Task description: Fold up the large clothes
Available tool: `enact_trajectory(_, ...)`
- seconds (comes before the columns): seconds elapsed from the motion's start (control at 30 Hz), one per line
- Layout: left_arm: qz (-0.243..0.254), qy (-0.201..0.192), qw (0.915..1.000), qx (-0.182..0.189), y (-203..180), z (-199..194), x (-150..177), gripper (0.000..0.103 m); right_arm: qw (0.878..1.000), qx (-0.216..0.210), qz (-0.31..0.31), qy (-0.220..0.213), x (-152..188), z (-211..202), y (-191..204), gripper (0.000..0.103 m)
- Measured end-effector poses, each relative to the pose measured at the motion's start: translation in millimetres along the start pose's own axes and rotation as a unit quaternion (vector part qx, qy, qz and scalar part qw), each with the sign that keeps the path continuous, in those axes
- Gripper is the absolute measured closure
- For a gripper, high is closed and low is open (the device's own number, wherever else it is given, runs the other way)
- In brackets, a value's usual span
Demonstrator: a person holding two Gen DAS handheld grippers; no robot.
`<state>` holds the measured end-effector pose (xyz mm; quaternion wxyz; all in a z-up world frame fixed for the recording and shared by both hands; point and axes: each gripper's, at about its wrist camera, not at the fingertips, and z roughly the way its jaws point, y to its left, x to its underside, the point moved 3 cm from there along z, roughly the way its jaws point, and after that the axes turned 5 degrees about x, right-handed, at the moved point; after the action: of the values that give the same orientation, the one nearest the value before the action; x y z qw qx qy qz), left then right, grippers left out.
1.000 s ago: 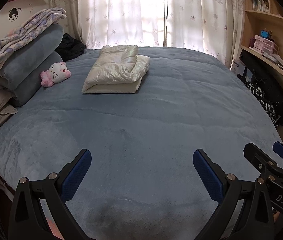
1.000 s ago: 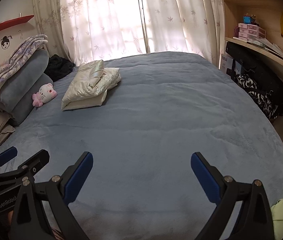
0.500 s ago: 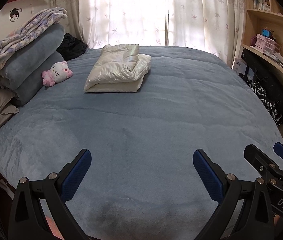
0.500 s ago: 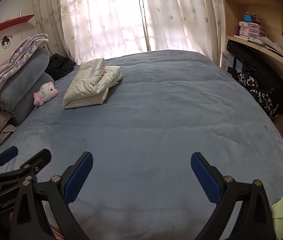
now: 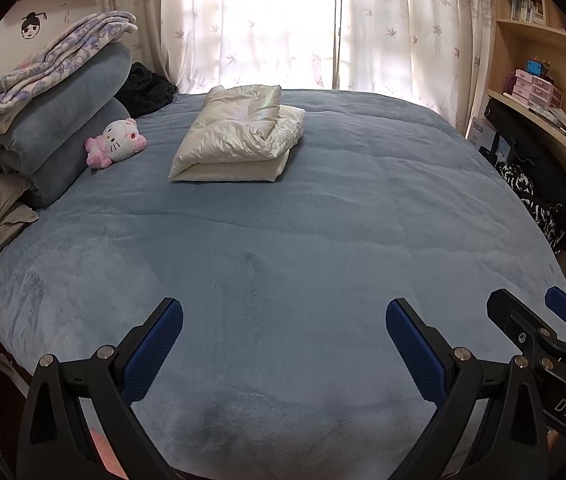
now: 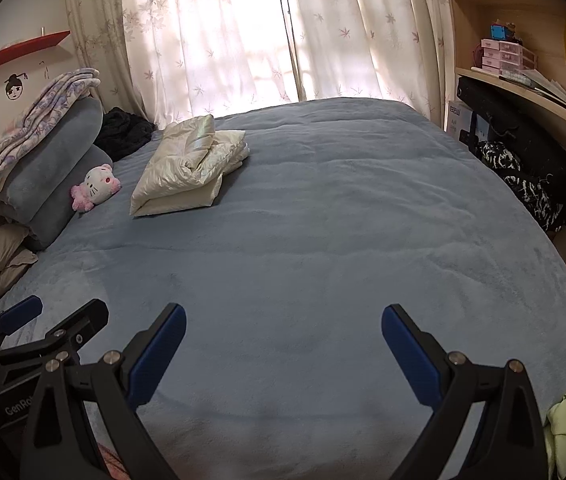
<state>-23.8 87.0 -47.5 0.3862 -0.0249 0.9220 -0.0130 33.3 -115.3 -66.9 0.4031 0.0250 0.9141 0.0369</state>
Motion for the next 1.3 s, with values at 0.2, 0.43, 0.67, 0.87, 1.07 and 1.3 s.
enact_trajectory(0.2,-0.001,0.002,1.0,-0.002,-0.5,-1.0,1.9,0.002,1.0,-0.001,0.001,0.002,0.6,1.0,0.9,0.004)
enact_trajectory(0.43,-0.001,0.003,1.0,-0.004,-2.4,-0.7,2.5,0.002,1.0,-0.003,0.002,0.003,1.4,2.0,0.9,0.004)
enact_trajectory(0.67,0.0,0.007,1.0,-0.006,-3.1,0.3,3.8,0.003,1.0,-0.005,0.004,0.006,3.5,4.4,1.6,0.004)
enact_trajectory(0.87,0.0,0.008,0.9999,-0.006,-3.6,0.5,4.1,0.003,1.0,-0.005,0.004,0.007,5.6,5.4,3.6,0.004)
enact_trajectory(1.07,0.001,0.009,0.9999,-0.006,-2.9,0.6,4.4,0.003,1.0,-0.005,0.005,0.007,4.7,5.1,2.4,0.004)
enact_trajectory(1.3,0.002,0.011,0.9999,-0.006,-1.4,0.7,5.2,0.003,1.0,-0.005,0.004,0.007,4.7,5.3,1.8,0.004)
